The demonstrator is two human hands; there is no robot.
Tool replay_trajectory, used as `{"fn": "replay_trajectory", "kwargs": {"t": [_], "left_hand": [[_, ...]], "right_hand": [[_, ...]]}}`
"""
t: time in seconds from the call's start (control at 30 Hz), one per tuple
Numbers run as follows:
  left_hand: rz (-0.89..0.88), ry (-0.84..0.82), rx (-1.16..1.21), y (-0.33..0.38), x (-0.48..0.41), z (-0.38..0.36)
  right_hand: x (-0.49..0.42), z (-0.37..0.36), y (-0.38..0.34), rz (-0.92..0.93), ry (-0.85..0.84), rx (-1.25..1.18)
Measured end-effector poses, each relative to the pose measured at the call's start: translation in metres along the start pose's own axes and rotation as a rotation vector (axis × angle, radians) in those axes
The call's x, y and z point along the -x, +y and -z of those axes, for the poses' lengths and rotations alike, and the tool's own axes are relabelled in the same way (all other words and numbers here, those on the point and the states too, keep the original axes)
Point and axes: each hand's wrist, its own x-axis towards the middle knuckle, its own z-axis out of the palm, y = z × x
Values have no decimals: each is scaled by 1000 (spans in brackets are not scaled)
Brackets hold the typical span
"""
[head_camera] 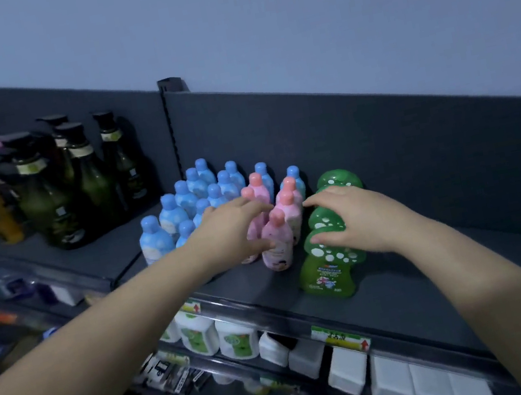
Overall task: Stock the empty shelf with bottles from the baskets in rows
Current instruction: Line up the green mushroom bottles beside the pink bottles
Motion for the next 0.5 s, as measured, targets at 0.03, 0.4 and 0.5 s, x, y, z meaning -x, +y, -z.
{"fn": "replay_trajectory", "kwargs": {"t": [0.03, 0.4, 0.5], "left_hand": [[24, 14, -27, -7, 8, 1], [350, 34, -271, -100, 122, 20], [465, 28, -285, -133, 165, 38]], "right_hand": [[-4, -1, -6, 32, -1, -6], [-72, -36, -121, 337, -18, 71], [-96, -43, -170, 405, -28, 58]]}}
